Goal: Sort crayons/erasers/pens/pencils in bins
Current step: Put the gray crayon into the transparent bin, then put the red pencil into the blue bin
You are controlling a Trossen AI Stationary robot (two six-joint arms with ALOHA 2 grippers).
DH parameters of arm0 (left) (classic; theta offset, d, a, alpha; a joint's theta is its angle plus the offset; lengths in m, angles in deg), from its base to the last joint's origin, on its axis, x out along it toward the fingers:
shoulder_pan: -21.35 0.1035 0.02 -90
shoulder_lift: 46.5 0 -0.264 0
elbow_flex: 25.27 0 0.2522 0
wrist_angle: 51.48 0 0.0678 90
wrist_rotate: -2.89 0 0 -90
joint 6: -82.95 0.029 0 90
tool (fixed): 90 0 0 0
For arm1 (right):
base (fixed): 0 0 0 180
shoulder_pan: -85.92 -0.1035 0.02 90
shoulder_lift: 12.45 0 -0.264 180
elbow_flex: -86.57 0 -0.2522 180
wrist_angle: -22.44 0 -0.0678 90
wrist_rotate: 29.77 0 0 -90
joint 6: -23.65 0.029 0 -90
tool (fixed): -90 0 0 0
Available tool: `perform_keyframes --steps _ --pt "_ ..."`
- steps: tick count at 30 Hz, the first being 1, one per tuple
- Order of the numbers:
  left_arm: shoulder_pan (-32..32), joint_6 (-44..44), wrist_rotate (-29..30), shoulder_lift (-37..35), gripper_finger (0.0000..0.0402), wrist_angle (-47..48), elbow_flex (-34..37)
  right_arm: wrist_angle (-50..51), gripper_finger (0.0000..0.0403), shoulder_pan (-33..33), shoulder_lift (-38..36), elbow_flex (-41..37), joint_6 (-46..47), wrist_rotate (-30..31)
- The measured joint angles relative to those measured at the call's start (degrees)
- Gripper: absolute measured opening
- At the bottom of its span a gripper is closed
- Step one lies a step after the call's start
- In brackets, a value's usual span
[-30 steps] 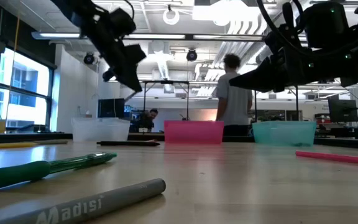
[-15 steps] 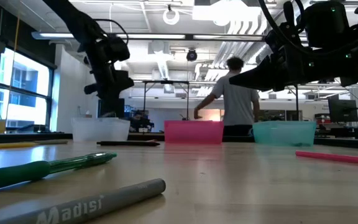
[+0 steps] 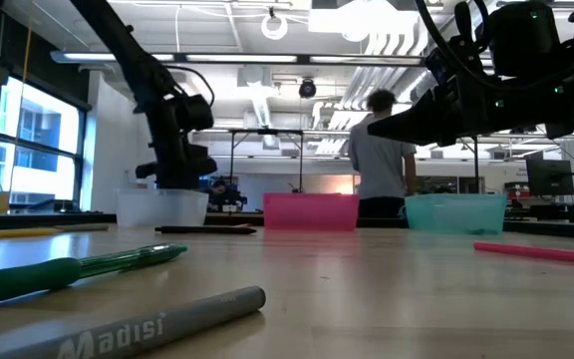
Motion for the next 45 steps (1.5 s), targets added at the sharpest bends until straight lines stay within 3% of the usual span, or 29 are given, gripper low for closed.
perform_keyframes --steps 15,23,26,29,34,37,41,45 --pt "1.7 -0.6 0.7 -0.1 0.0069 1.2 0.0 0.0 0.0000 0.0 0.0 0.0 0.2 0.2" --pt "0.6 2.0 2.3 -11.8 0.0038 4.7 -0.9 0.0 0.0000 0.0 0.0 0.0 0.4 0.2" --pt "-3.1 1.9 2.2 -17.7 0.0014 5.4 -0.9 -1.2 0.0000 0.0 0.0 0.0 0.9 -0.1" --pt "-8.9 1.7 2.0 -21.8 0.0003 5.2 -0.9 -6.0 0.0000 0.0 0.0 0.0 1.8 -4.0" --pt "-20.0 -1.0 2.4 -23.5 0.0001 3.7 -0.9 -18.6 0.0000 -0.1 0.0 -2.8 1.6 -6.3" --pt "-25.6 -3.2 2.8 -23.4 0.0000 -2.5 1.2 -24.4 0.0000 -0.1 0.0 -6.5 0.8 -4.7" --pt "-30.4 -8.3 0.8 -23.3 0.0000 -11.0 6.8 -23.4 0.0000 -0.1 -2.8 -10.4 -0.1 2.6" --pt "-33.5 -13.1 3.0 -22.9 0.0000 -13.6 11.0 -22.6 0.0000 -0.1 -7.0 -12.2 0.0 4.0"
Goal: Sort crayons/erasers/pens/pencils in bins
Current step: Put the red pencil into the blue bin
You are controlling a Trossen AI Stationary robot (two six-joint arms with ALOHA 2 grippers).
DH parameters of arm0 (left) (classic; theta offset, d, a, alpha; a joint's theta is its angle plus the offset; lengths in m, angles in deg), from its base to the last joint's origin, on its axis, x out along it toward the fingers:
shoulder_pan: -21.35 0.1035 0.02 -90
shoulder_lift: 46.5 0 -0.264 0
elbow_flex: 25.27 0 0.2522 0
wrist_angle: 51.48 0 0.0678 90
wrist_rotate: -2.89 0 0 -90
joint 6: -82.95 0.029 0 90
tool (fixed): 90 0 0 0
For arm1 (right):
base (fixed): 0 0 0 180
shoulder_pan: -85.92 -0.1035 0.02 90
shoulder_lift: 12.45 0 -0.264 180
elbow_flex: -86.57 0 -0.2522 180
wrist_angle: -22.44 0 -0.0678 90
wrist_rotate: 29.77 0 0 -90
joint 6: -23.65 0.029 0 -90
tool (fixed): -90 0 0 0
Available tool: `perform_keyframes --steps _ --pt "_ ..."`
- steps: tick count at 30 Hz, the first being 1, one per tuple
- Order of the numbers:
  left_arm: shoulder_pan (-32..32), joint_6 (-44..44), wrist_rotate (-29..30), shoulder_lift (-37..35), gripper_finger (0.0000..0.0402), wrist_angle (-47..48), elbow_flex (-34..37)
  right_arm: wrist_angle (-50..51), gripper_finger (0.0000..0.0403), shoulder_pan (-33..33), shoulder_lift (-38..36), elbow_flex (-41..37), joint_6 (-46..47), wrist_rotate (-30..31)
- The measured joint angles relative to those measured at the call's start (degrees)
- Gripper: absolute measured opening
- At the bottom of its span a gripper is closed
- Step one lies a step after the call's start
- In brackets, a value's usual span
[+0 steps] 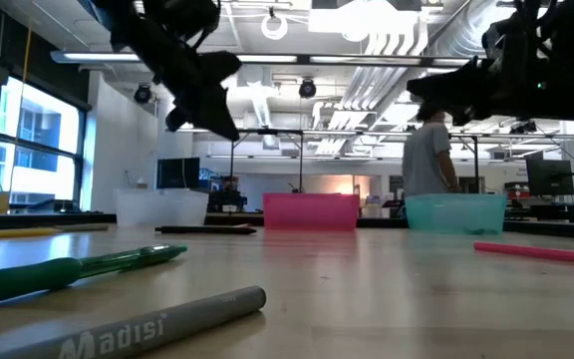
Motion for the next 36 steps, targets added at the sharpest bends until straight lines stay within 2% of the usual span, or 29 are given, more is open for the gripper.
perform_keyframes --steps 5,9,14,20,27,36 --pt "-2.1 -5.6 3.8 4.3 0.0000 -0.8 0.7 12.0 0.0000 0.0 -5.0 2.1 0.2 0.5" --pt "-2.6 -8.9 4.7 10.4 0.0001 -3.3 0.8 22.7 0.0000 0.0 -7.5 5.2 0.3 2.3" --pt "-1.1 -11.2 4.9 16.9 0.0025 -7.5 0.7 32.3 0.0000 -0.3 -8.5 8.9 1.4 2.5" --pt "0.4 -11.6 4.8 21.0 0.0076 -9.8 0.7 33.7 0.0000 -1.2 -8.6 9.6 0.8 2.4" --pt "1.6 -12.6 6.2 21.6 0.0124 -10.6 0.6 33.9 0.0000 -1.4 -8.6 9.6 0.3 2.4" --pt "2.7 -12.5 8.7 24.4 0.0137 -12.6 0.4 33.7 0.0000 -1.4 -8.6 9.6 0.3 2.4"
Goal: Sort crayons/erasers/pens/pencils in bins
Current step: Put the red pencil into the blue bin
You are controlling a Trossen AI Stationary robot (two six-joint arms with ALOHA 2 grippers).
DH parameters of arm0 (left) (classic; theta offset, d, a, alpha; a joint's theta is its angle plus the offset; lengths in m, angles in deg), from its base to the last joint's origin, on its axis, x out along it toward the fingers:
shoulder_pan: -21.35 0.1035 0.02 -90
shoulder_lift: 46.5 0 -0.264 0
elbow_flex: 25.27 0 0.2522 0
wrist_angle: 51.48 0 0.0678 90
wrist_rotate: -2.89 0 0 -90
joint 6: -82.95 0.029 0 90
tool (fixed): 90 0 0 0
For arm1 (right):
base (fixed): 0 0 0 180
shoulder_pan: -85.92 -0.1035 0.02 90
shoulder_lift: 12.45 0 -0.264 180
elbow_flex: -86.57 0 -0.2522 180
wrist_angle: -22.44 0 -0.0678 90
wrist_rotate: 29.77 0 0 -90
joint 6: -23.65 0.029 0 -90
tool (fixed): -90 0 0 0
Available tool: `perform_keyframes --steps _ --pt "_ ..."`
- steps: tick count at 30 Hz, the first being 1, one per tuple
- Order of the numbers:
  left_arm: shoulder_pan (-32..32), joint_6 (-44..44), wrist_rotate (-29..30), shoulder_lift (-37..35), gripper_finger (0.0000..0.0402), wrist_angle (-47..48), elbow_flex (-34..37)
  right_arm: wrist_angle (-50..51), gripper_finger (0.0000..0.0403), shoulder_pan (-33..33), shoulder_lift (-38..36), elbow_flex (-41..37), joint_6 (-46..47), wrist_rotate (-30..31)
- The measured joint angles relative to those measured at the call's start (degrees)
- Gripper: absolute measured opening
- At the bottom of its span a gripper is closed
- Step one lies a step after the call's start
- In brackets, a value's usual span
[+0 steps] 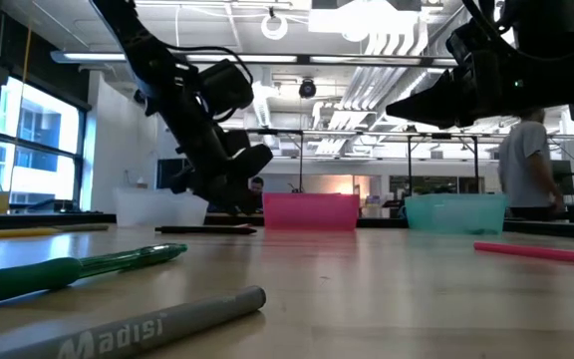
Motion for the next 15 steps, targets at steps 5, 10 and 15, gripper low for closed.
perform_keyframes --steps 5,10,15 --pt "-0.1 -0.5 3.0 0.4 0.0136 -0.2 0.0 -0.3 0.0000 0.0 0.0 0.0 0.0 0.0" --pt "0.4 -1.1 3.3 0.5 0.0136 0.9 0.0 -0.3 0.0000 0.0 0.0 0.0 0.0 0.0" --pt "0.4 -2.2 4.7 0.7 0.0136 1.1 0.0 -0.4 0.0000 0.0 0.0 0.0 0.0 0.0"
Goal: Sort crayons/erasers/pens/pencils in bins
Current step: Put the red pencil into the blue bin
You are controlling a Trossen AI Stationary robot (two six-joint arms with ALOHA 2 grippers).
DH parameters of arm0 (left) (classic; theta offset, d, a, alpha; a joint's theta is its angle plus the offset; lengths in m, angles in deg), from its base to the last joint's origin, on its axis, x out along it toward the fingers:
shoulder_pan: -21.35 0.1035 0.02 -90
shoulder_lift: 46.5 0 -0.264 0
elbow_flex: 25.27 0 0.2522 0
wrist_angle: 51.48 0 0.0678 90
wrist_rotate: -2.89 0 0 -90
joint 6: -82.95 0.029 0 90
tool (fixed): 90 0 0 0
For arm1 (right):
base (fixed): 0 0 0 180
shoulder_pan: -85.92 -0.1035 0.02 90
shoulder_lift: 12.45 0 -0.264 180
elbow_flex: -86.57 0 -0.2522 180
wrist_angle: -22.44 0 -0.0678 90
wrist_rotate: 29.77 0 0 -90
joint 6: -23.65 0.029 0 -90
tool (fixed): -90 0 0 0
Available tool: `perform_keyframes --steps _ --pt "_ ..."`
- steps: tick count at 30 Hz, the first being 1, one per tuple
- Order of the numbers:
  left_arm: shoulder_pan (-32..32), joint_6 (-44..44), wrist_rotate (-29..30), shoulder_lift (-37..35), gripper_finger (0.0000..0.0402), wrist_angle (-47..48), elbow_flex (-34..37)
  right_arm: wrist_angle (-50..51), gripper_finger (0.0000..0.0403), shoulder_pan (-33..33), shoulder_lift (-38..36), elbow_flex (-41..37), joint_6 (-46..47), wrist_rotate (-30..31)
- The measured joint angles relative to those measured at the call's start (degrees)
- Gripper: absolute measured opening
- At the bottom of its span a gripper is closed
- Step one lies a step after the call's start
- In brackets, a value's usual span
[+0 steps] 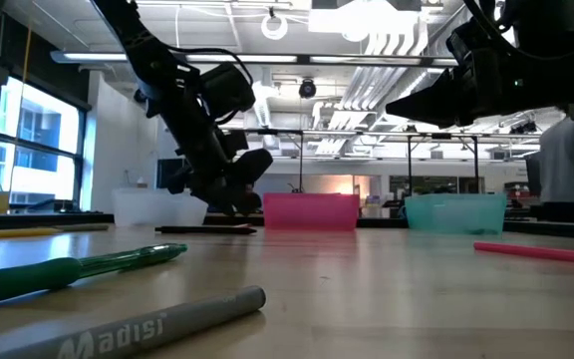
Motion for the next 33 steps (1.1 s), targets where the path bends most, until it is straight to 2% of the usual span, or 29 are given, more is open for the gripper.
perform_keyframes --steps 8,14,18,22,25,33 --pt "-0.7 -1.4 -1.2 -2.1 0.0136 1.0 0.1 -0.2 0.0000 -0.1 0.0 0.0 0.0 0.0" --pt "-1.5 0.8 -0.6 -6.7 0.0136 10.3 -5.7 -0.2 0.0000 -0.1 0.0 0.0 0.0 0.0" --pt "-0.9 2.6 -1.1 -6.5 0.0136 18.3 -10.1 -0.4 0.0000 -0.1 0.0 0.0 0.0 -0.6" --pt "0.4 3.1 -1.0 -5.7 0.0136 20.6 -11.2 -0.4 0.0000 -0.1 0.0 0.0 0.0 -1.4" --pt "1.1 3.4 -0.9 -4.8 0.0136 19.9 -11.2 -0.4 0.0000 -0.1 0.0 0.0 0.0 -1.4" --pt "2.4 1.3 -6.4 0.2 0.0136 16.9 -11.3 -0.4 0.0000 -0.1 0.0 0.0 0.0 -1.4"
